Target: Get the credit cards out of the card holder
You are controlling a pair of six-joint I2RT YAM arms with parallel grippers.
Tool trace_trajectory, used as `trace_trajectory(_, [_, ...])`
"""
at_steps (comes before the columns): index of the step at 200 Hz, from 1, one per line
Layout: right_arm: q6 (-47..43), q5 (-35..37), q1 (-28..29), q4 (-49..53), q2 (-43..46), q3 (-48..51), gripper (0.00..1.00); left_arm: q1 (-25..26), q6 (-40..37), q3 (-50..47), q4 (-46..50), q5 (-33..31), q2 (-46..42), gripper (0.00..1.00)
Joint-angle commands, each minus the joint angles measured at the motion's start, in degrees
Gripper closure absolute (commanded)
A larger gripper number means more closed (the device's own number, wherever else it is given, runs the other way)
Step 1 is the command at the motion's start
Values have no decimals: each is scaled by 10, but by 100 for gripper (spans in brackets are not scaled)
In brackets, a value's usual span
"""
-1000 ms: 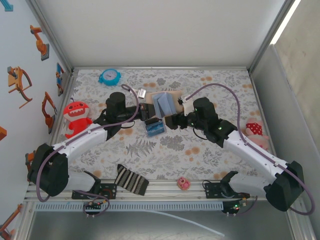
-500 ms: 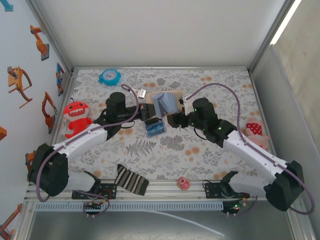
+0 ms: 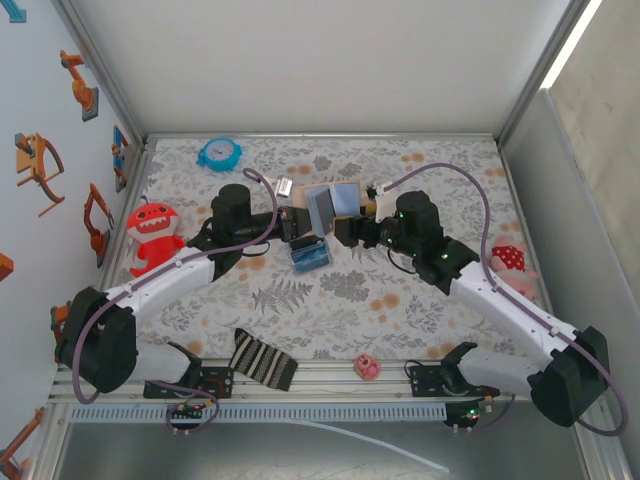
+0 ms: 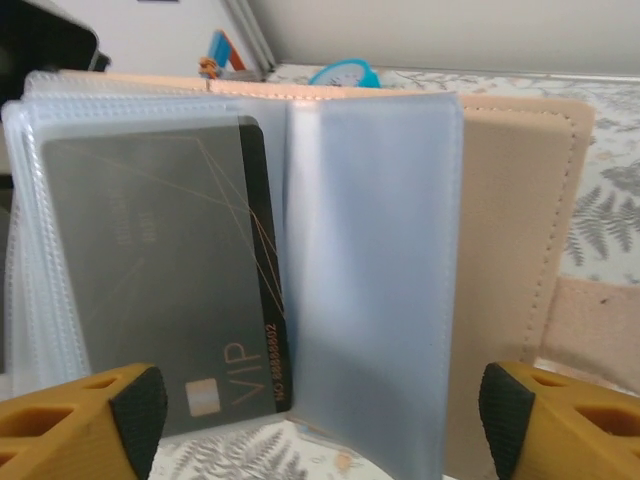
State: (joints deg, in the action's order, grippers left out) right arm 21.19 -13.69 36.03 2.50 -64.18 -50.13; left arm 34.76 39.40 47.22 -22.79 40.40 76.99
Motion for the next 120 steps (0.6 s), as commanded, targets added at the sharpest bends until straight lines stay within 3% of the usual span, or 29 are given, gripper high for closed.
trace_trajectory(1, [44, -51, -20, -51, 19, 22, 15, -4, 3, -5, -36, 24, -23, 94])
trace_trajectory(61, [110, -87, -73, -101, 57, 70, 6, -8, -2, -16, -54, 49, -43, 95])
trace_trajectory(120, [199, -206, -106, -251, 10, 110, 5, -8, 10, -20, -84, 73, -56, 95])
